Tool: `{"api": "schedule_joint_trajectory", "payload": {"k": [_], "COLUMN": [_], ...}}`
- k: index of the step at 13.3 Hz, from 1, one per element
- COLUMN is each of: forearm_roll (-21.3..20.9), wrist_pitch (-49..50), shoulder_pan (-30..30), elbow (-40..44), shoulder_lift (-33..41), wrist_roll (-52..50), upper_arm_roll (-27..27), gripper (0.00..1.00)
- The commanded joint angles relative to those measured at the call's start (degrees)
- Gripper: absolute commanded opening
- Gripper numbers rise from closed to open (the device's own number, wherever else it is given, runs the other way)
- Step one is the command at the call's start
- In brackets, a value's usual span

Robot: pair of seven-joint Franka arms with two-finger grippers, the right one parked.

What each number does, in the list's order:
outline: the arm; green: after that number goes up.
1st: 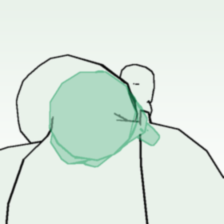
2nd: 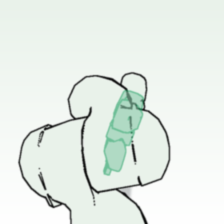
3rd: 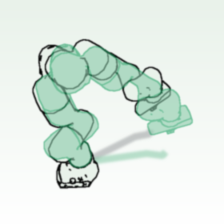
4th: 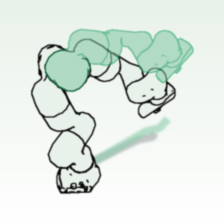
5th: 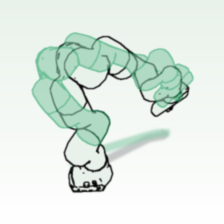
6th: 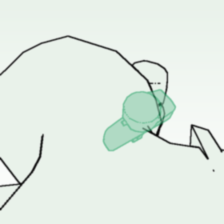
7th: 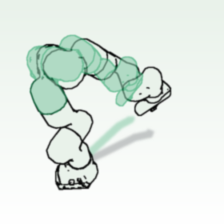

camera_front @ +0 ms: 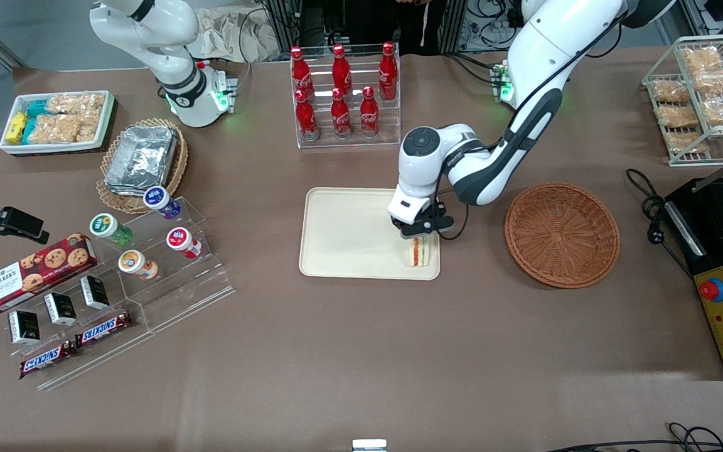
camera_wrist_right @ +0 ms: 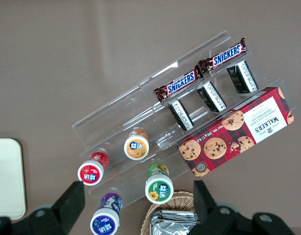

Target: Place sandwich from basket to tray

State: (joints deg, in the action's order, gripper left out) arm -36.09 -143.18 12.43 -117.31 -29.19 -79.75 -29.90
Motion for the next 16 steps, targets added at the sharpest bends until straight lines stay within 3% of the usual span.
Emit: {"api": "schedule_joint_trajectory", "payload": {"k": [1,2,6,9,11,14,16], "forearm_roll": [-0.74,0.04,15.31,18.59,23.75,32.37,33.10], "wrist_pitch": [3.50,6.05,16.85,30.89,39.43,49.55,55.62], "shoulder_pan": [0.23,0.14,-0.39,-4.15,-7.14,-4.80,-3.82], "elbow": [3.13,4.62,15.06,21.85,24.58,26.00,26.17], "shoulder_lift": [-0.17,0.45,8.69,14.67,19.50,27.84,30.85], "wrist_roll": [-1.46,-1.46,1.51,4.49,16.66,41.51,61.45], "upper_arm_roll": [-0.16,-0.51,-0.77,-0.68,0.10,14.99,23.45], "gripper": [1.00,1.00,1.00,1.00,1.00,1.00,1.00]}}
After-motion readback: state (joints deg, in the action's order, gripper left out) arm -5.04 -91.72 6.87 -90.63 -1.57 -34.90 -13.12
